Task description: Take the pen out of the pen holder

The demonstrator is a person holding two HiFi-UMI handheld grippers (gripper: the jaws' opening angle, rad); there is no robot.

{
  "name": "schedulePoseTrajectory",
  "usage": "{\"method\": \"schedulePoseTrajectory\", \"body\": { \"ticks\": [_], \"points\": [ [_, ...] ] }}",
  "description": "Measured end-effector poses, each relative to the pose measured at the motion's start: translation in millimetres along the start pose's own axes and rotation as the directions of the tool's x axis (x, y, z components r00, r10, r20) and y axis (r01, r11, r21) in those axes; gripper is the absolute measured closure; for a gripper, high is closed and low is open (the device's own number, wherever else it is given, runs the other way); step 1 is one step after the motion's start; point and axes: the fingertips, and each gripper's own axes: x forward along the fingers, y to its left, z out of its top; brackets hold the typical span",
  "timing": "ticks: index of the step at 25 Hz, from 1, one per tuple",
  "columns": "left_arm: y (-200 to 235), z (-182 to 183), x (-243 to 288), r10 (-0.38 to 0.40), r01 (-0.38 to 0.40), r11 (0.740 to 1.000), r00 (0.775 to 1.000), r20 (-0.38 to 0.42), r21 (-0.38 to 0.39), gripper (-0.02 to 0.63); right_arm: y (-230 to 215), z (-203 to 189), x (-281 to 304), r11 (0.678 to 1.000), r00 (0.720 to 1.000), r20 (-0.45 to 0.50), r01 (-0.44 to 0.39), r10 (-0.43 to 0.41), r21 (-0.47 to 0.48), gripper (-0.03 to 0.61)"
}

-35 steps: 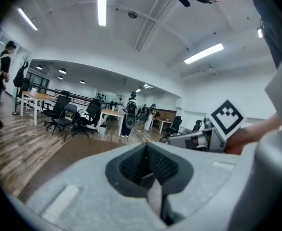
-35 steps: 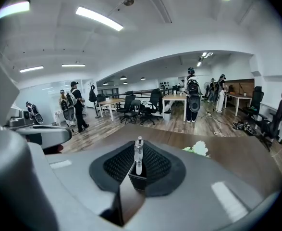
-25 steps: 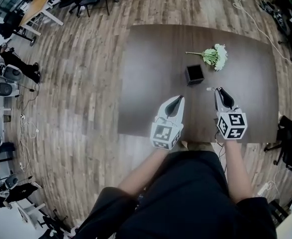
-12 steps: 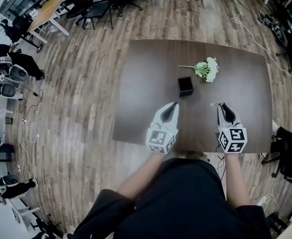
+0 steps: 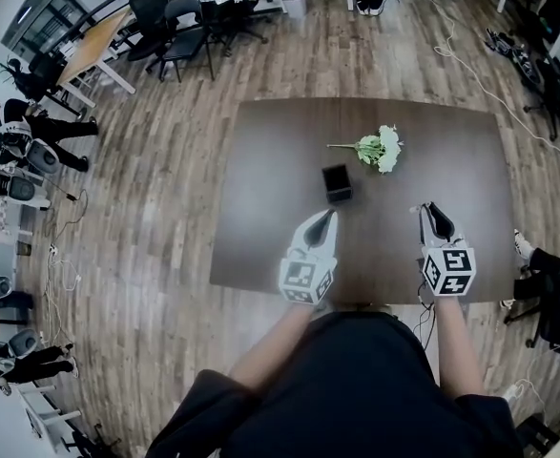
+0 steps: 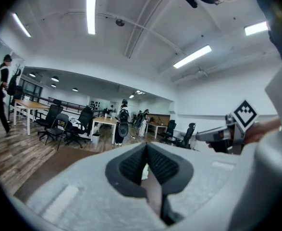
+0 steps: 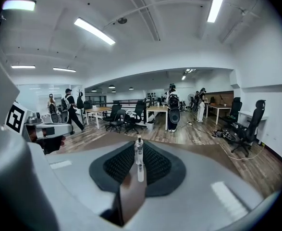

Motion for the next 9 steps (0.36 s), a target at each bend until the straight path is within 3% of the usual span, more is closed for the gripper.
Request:
{"method": "schedulePoseTrajectory", "body": {
  "ticks": [9],
  "points": [
    [1.7,13.5,12.9,0.026,-0.026,0.999,1.0,0.007,0.02,0.611,-23.5,7.8,-5.2,1.0,1.0,0.012,0.004,-0.004,-0.001,0.525]
  ]
}}
